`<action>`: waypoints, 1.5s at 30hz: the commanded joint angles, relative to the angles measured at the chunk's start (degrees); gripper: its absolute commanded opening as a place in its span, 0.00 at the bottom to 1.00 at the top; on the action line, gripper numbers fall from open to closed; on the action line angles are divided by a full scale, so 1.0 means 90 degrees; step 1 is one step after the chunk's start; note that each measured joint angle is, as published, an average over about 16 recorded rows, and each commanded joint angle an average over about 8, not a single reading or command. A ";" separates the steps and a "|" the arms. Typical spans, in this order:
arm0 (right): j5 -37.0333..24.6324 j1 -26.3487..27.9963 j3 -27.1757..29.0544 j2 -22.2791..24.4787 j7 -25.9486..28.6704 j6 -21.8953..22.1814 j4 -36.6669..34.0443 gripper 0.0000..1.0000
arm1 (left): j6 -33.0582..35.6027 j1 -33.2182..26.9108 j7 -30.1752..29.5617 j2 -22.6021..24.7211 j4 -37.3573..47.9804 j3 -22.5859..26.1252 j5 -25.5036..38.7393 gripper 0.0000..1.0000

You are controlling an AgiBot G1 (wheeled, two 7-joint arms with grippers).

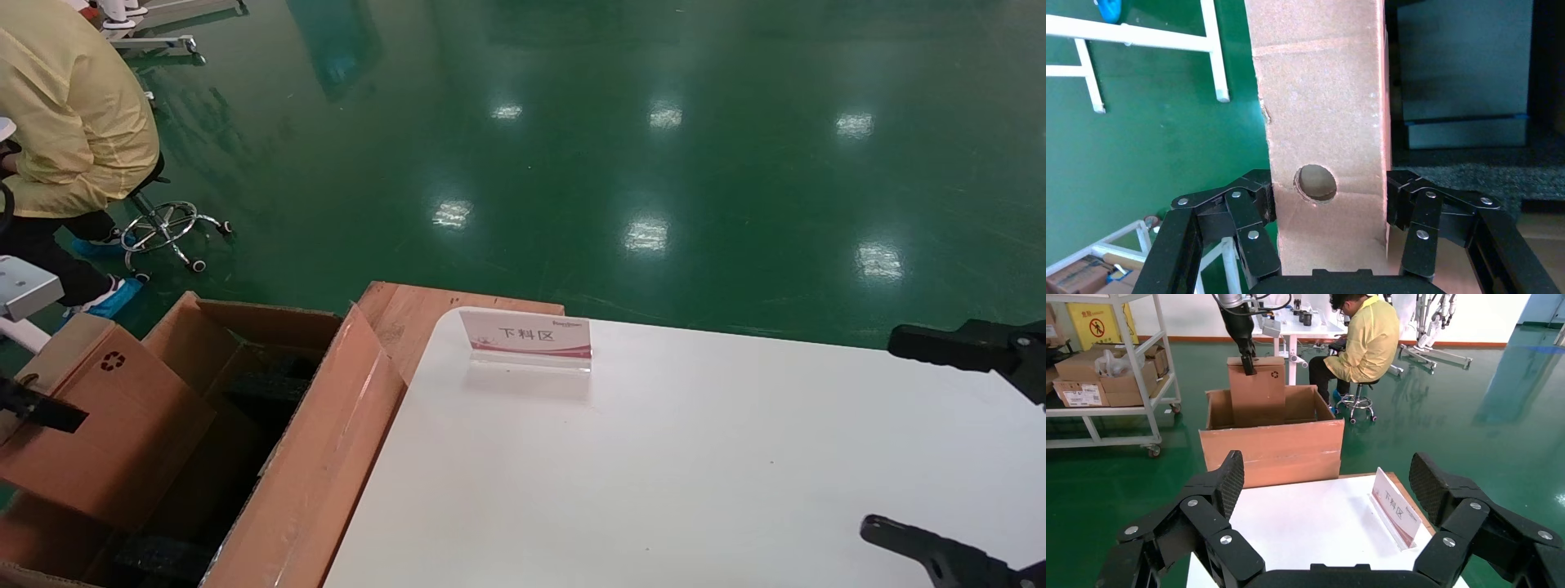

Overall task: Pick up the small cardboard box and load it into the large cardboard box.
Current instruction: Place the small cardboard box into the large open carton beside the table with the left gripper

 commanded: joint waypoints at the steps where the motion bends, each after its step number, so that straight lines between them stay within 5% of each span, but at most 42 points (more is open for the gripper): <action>1: 0.0000 0.0000 -0.0001 0.0000 0.0000 0.0000 0.0000 1.00 | -0.0119 0.0073 0.0055 0.0018 0.0093 0.0019 -0.0021 0.00; 29: 0.0007 0.0002 -0.0010 0.0004 -0.0005 0.0004 0.0000 1.00 | -0.1488 0.1864 0.0852 0.0763 0.1879 0.0302 -0.1265 0.00; 31: 0.0007 0.0002 -0.0011 0.0004 -0.0005 0.0005 0.0000 1.00 | -0.1524 0.1982 0.0899 0.0844 0.2013 0.0306 -0.1352 0.13; 38: 0.0009 0.0001 -0.0011 0.0005 -0.0007 0.0006 -0.0002 1.00 | -0.1591 0.2261 0.1002 0.1028 0.2355 0.0306 -0.1591 0.96; 45: 0.0009 0.0001 -0.0011 0.0006 -0.0007 0.0007 -0.0002 1.00 | -0.1576 0.2239 0.0993 0.1012 0.2332 0.0306 -0.1582 1.00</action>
